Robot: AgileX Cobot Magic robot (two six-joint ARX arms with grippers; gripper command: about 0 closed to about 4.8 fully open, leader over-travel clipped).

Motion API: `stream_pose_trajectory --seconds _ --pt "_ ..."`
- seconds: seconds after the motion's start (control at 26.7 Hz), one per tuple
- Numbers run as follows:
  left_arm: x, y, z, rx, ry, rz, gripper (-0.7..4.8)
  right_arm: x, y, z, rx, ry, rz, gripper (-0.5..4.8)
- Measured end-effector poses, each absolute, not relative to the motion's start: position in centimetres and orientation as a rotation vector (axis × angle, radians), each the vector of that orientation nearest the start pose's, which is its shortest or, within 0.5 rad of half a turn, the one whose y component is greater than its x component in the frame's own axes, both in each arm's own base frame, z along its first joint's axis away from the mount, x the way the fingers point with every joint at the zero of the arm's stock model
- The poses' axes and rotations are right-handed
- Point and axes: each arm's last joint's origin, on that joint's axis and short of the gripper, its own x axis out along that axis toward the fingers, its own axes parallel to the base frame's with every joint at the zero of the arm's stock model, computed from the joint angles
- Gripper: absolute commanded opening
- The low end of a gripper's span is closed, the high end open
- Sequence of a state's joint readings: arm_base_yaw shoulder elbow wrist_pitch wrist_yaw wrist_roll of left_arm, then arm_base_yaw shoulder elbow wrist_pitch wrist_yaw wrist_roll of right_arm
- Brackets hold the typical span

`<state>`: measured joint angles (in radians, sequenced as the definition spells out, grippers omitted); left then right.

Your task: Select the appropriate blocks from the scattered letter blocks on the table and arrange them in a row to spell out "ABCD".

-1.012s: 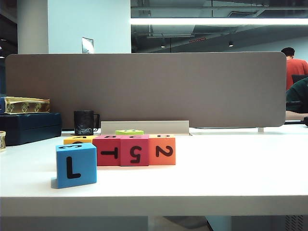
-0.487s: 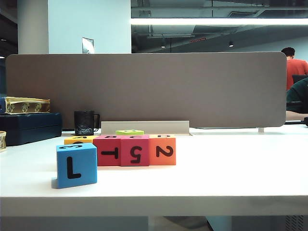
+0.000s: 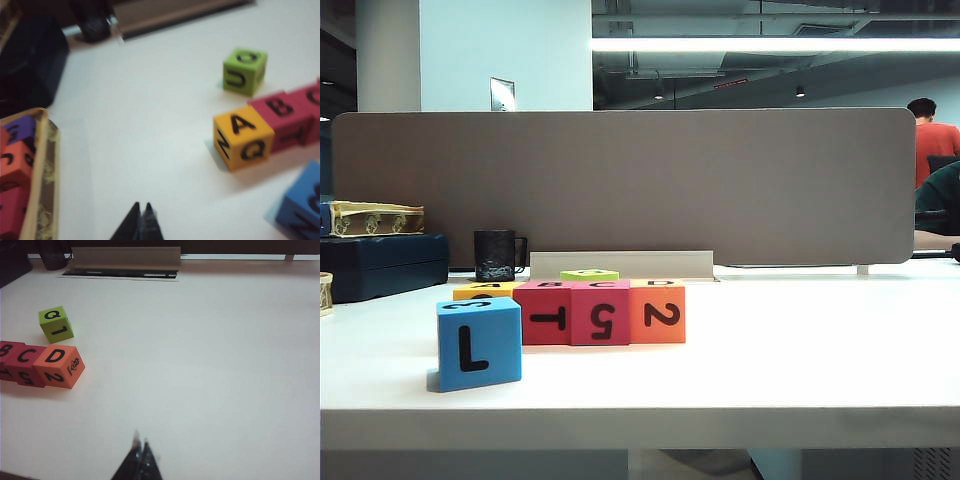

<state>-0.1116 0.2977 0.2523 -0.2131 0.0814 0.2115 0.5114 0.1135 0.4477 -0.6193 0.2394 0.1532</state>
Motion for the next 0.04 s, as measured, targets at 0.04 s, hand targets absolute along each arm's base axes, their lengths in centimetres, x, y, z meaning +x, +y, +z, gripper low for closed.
stream_pose_trajectory --seconds 0.04 --pt "10.59 -1.24 20.19 0.195 0.215 -0.201 -0.06 5.7 2.41 24.35 0.047 0.286 0.249 0.0"
